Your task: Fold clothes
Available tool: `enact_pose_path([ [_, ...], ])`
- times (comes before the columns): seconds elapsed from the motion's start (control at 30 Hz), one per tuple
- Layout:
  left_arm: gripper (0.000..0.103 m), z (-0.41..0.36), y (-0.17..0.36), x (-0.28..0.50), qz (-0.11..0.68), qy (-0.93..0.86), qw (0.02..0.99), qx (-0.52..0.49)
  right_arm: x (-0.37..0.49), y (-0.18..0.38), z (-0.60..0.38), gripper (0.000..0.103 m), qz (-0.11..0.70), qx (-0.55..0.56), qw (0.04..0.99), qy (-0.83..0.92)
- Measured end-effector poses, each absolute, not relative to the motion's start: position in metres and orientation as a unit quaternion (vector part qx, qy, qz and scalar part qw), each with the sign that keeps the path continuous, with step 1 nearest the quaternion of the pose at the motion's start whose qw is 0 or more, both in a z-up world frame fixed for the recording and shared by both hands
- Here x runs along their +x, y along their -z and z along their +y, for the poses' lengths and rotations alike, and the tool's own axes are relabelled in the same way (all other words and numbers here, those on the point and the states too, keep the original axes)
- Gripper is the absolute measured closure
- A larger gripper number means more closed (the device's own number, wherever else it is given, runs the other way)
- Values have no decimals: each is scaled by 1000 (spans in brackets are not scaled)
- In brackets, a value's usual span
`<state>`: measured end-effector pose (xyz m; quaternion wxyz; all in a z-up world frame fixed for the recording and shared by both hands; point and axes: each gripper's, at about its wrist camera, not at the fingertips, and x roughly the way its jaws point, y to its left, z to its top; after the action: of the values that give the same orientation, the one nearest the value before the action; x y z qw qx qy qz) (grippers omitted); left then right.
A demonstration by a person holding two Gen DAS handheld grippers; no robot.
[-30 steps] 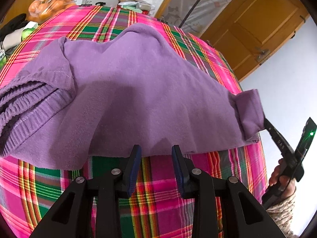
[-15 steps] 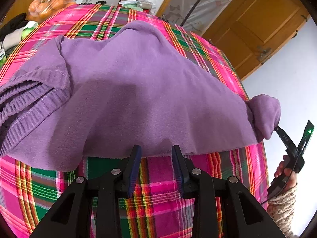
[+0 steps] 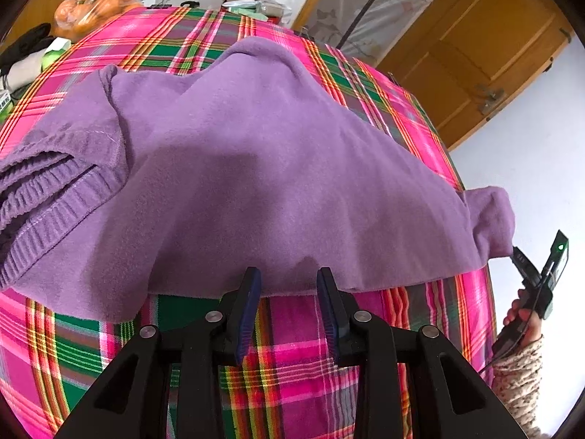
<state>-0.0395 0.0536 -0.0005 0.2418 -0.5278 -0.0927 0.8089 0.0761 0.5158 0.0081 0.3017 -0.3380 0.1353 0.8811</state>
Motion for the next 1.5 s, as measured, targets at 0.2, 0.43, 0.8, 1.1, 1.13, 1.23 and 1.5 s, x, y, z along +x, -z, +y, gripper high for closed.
enact_pose_path([
  [0.2,70,38,-4,-40,-103,-815,231,-521,85,-1,534,96,148,-345,335,-864],
  [0.43,70,-1,-20,-38,-127,-834,203,-498,95,-12,531,96,151,-341,343,-862],
  [0.8,67,-87,-41,-37,-163,-861,130,-464,72,-57,443,80,99,-338,210,-912],
  [1.1,67,-104,-19,-40,-68,-866,69,-491,39,-43,326,79,32,-389,51,-919],
  [1.13,67,-106,-17,-39,-60,-866,66,-491,38,-40,318,79,29,-393,42,-918],
  [1.23,67,-111,-9,-43,-55,-864,68,-496,33,-32,291,79,21,-405,12,-914],
  [1.5,67,-109,-2,-61,-55,-860,70,-503,18,-11,238,79,8,-433,-50,-900],
])
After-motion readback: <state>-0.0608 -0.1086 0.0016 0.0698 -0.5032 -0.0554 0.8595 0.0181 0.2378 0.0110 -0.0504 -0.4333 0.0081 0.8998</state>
